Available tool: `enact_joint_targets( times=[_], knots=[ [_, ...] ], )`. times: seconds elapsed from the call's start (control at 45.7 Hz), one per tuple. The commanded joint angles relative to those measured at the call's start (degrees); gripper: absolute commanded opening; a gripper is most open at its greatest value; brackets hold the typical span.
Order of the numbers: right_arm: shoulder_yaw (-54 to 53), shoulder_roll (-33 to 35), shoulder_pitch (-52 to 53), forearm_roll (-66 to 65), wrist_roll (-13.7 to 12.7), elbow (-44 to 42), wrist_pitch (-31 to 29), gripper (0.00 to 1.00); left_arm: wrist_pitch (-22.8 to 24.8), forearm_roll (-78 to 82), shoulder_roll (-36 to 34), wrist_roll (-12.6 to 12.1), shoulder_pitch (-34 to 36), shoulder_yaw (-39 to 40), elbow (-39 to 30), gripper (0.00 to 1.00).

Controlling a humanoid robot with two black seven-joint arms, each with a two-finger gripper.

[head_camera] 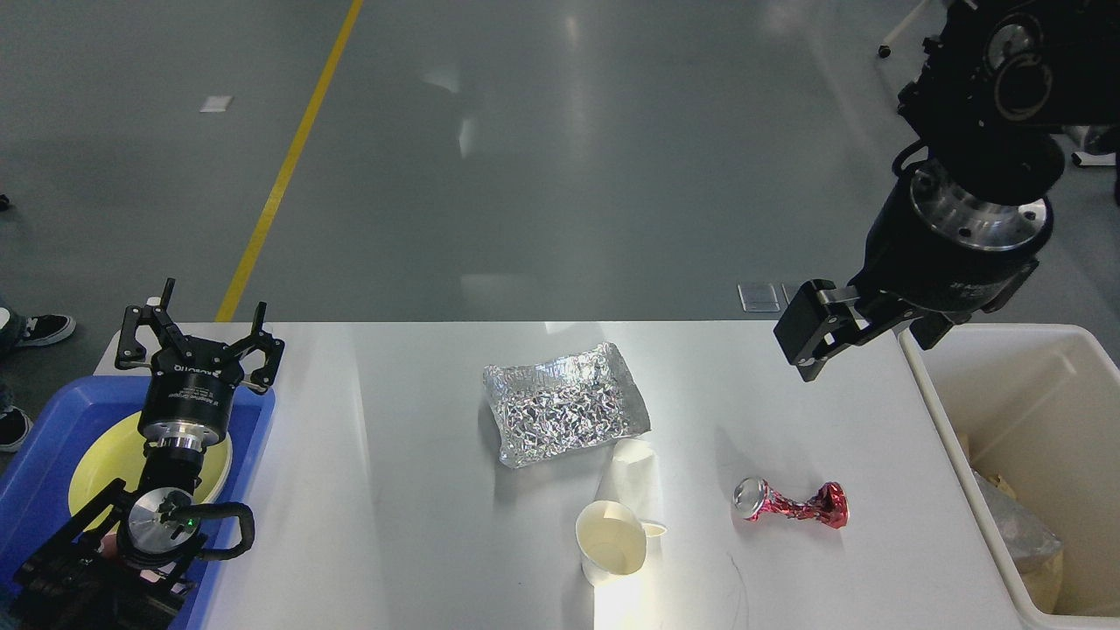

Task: Tidy desktop
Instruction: 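Raise the right gripper from the bin and move to the crumpled foil tray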

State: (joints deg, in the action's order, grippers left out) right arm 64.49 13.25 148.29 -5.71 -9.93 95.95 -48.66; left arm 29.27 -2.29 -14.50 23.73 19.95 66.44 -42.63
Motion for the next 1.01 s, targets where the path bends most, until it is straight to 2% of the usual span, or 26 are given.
enact_joint_targets(
  times=[0.0, 0.262, 0.437, 0.7, 0.809, 0.853, 0.896, 0.984],
  knots=[
    [-0.1, -0.6, 0.2, 0.6, 0.0, 0.0, 0.4, 1.00, 0.0, 0.0, 0.0, -0.1, 0.0, 0.0, 0.0, 0.97],
    [-0.3, -0.6, -1.2, 1.9, 0.0, -1.2, 1.3, 1.00, 0.0, 0.0, 0.0, -0.1, 0.0, 0.0, 0.0, 0.97],
    [-3.3, -1.8, -5.6, 3.2, 0.1, -3.5, 8.0, 1.00, 0.0, 0.0, 0.0, -0.1, 0.1, 0.1, 0.0, 0.97],
    [-16.2, -2.7, -22.8, 3.1, 0.0, -15.2, 16.4, 1.00, 0.0, 0.0, 0.0, -0.1, 0.1, 0.0, 0.0, 0.97],
    [-21.1, -7.4, -33.9, 2.9, -0.1, -23.7, 19.9, 1.00, 0.0, 0.0, 0.0, -0.1, 0.1, 0.0, 0.0, 0.97],
    [-21.9, -9.5, -37.7, 3.3, -0.5, -27.6, 21.1, 1.00, 0.0, 0.0, 0.0, -0.1, 0.1, 0.1, 0.0, 0.97],
    [-22.6, -11.2, -41.2, 4.5, -1.6, -31.0, 22.1, 0.95, 0.0, 0.0, 0.0, -0.1, 0.1, 0.1, 0.0, 0.97],
    [-24.0, -13.0, -47.7, 13.2, -5.5, -35.8, 24.1, 0.93, 0.0, 0.0, 0.0, -0.1, 0.1, 0.0, 0.0, 0.97]
  ],
)
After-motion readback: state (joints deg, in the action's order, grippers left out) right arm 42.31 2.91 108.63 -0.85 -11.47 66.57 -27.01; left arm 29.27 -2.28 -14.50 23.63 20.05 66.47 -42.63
